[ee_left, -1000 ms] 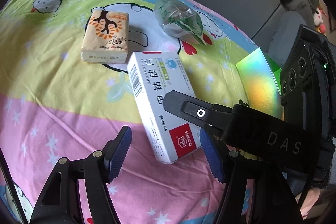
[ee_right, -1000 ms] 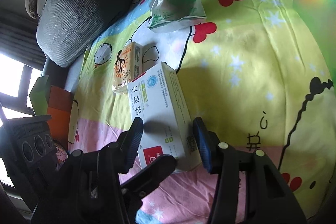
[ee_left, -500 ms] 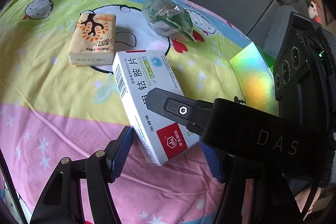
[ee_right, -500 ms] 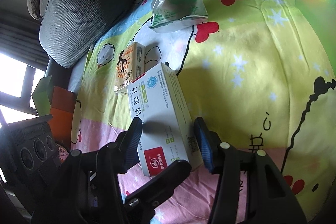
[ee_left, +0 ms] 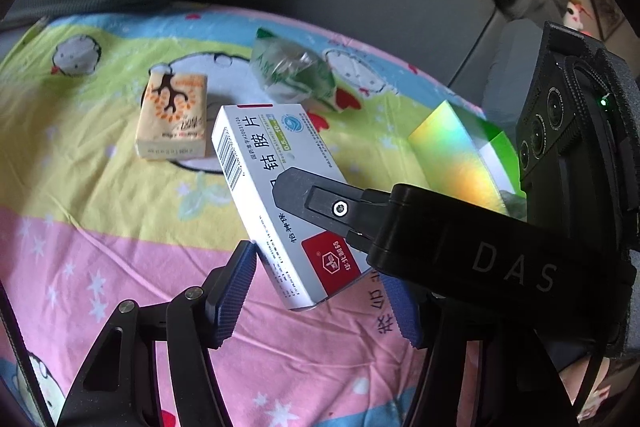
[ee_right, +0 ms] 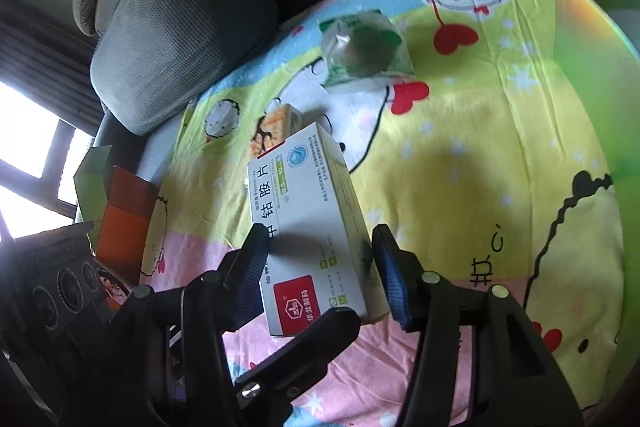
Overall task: Organize objects
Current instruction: 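Lift the white medicine box off the blanket with the right tool, then carry the medicine box with the right tool over the green box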
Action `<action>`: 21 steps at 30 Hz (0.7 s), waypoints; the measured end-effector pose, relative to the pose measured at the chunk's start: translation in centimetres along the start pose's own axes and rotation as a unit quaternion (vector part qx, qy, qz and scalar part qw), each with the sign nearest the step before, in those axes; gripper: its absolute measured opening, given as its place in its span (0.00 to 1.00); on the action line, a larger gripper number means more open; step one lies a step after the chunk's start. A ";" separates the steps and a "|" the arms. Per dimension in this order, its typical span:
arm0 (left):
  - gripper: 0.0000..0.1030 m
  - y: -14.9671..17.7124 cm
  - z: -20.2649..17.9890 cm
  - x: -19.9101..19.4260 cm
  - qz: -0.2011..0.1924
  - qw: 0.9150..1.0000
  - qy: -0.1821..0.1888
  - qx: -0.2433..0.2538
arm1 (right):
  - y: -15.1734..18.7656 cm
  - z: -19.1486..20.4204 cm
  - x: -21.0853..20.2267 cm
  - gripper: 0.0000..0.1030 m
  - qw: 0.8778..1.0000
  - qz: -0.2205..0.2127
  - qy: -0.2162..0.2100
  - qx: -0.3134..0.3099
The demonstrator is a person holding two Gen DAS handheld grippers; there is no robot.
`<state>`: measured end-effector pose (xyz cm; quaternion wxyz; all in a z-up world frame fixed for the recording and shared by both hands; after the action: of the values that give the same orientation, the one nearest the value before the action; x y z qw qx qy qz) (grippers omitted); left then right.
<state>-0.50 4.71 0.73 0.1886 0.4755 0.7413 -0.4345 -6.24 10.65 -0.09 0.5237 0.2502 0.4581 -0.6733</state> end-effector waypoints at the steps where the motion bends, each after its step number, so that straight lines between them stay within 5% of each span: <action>1: 0.62 -0.1 -0.2 -0.3 -0.005 1.000 0.001 0.004 | -0.1 0.1 -0.3 0.52 1.000 -0.005 0.000 -0.002; 21: 0.62 -2.1 -7.3 -5.1 -0.099 0.990 0.017 0.102 | -1.3 0.8 -9.4 0.52 0.991 -0.131 -0.020 -0.024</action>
<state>1.07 7.59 9.31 0.0824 0.4238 0.7397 -0.5162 -4.25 14.44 8.43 0.4461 0.1621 0.4926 -0.7294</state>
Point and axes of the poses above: each gripper's, at about its wrist camera, not at the fingertips, and x roughly the way its jaws point, z to its left, y to its underside, the point moved 7 cm from there along x, roughly the way its jaws point, and after that the axes turned 9 degrees about y, right-handed, at the moved point
